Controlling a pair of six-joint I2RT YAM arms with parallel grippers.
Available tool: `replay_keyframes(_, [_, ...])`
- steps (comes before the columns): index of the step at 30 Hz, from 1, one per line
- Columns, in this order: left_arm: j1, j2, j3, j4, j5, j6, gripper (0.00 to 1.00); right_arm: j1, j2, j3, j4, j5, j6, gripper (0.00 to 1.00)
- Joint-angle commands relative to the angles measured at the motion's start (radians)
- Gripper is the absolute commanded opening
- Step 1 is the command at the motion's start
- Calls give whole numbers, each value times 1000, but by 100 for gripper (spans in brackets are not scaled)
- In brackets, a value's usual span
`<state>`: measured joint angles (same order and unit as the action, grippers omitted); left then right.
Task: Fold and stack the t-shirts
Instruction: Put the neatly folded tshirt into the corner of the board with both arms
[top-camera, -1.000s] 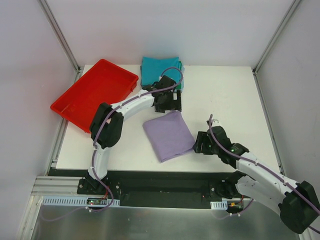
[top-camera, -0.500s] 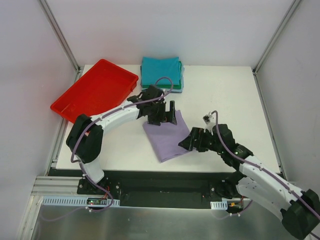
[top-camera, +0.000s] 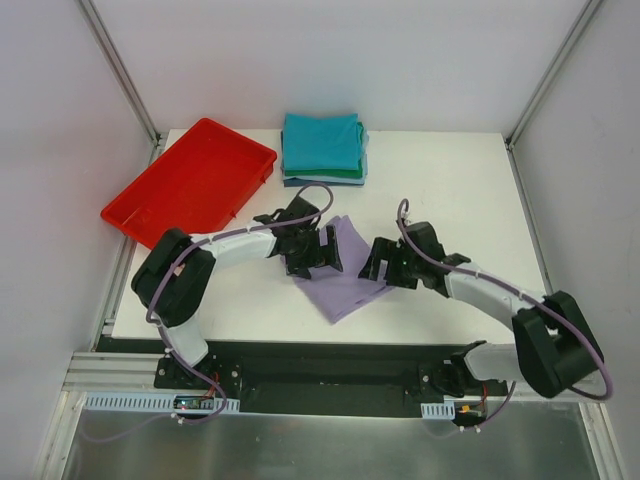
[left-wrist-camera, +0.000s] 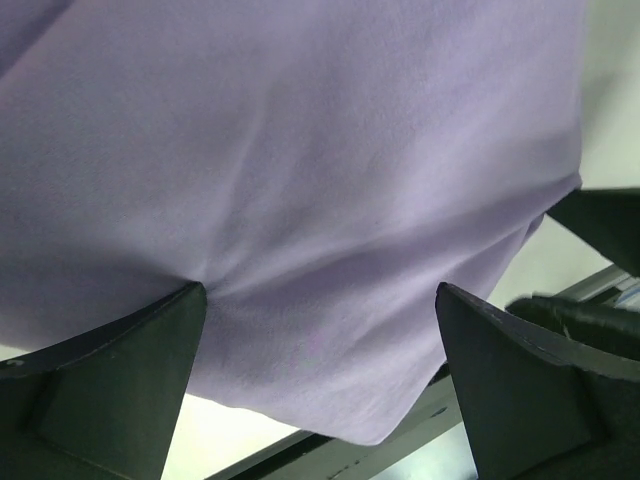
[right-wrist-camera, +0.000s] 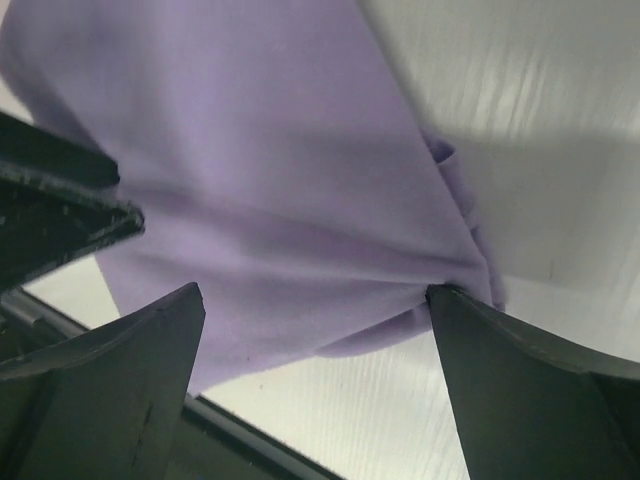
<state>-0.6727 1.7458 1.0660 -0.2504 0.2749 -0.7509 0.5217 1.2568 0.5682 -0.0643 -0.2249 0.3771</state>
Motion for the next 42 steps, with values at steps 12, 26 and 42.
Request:
replay_keyframes(12, [-246,-218,-167,2,-71,-180,99,-77,392,511,-14,-68,-345,96])
replay_keyframes(26, [16,-442,-277,-118,-287,-35,99,-29,61,251,-180,-20,-156,96])
replay_keyframes(42, [68,-137,-255,-52,-295,-36,45,80,262,213,-172,64,-40,80])
